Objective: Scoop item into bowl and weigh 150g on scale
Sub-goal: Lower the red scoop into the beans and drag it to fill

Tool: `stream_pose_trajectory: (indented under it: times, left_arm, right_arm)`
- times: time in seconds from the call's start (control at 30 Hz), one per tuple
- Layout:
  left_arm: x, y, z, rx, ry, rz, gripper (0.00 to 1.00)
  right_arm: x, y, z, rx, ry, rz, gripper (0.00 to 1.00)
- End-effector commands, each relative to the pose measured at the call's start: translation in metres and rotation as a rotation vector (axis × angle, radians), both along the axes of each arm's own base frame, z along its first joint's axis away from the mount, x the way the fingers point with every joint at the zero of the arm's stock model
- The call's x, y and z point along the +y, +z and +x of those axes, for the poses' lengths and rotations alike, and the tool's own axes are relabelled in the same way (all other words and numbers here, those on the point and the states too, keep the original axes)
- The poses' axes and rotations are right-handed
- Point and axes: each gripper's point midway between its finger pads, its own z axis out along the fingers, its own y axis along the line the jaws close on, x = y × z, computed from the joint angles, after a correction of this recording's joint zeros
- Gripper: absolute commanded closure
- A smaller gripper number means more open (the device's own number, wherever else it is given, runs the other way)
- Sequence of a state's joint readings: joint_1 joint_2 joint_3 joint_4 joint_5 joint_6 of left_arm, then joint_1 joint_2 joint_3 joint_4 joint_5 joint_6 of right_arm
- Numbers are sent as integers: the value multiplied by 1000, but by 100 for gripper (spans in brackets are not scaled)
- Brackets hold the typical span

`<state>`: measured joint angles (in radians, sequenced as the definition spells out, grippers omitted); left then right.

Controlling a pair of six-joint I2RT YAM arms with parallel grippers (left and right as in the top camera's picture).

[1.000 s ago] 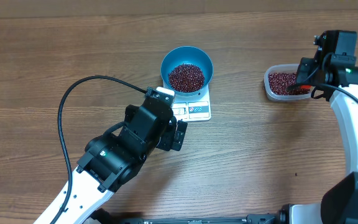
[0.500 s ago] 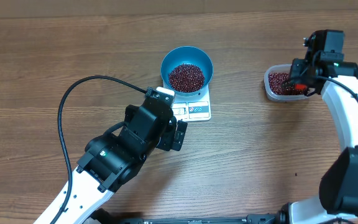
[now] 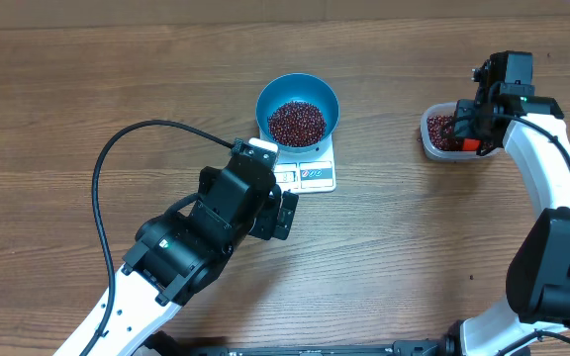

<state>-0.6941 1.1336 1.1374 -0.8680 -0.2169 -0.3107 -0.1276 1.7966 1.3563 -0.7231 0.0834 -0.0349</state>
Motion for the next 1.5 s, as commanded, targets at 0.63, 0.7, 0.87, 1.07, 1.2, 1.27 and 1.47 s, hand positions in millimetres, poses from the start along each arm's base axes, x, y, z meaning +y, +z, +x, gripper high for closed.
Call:
stream_pose_trajectory:
  times: [0.63, 0.7, 0.87, 1.07, 1.2, 1.27, 1.47]
  left_arm:
    - [-1, -2, 1, 0, -16, 11, 1]
    - [-1, -2, 1, 0, -16, 11, 1]
    - [-1, -2, 1, 0, -16, 11, 1]
    - [-1, -2, 1, 0, -16, 11, 1]
    - [-1, -2, 1, 0, -16, 11, 1]
    - [-1, -2, 1, 0, -16, 11, 1]
    - [-1, -2, 1, 0, -16, 11, 0]
  right_arm:
    - [55, 7, 8, -44, 232, 236, 96]
    - [58, 7, 8, -45, 241, 256, 96]
    - [62, 7, 6, -40, 248, 276, 96]
    - [58, 7, 6, -40, 238, 276, 96]
    - [49, 8, 6, -44, 172, 307, 96]
    - [50, 10, 6, -54, 175, 350, 96]
    - [46, 17, 2, -68, 116, 498, 96]
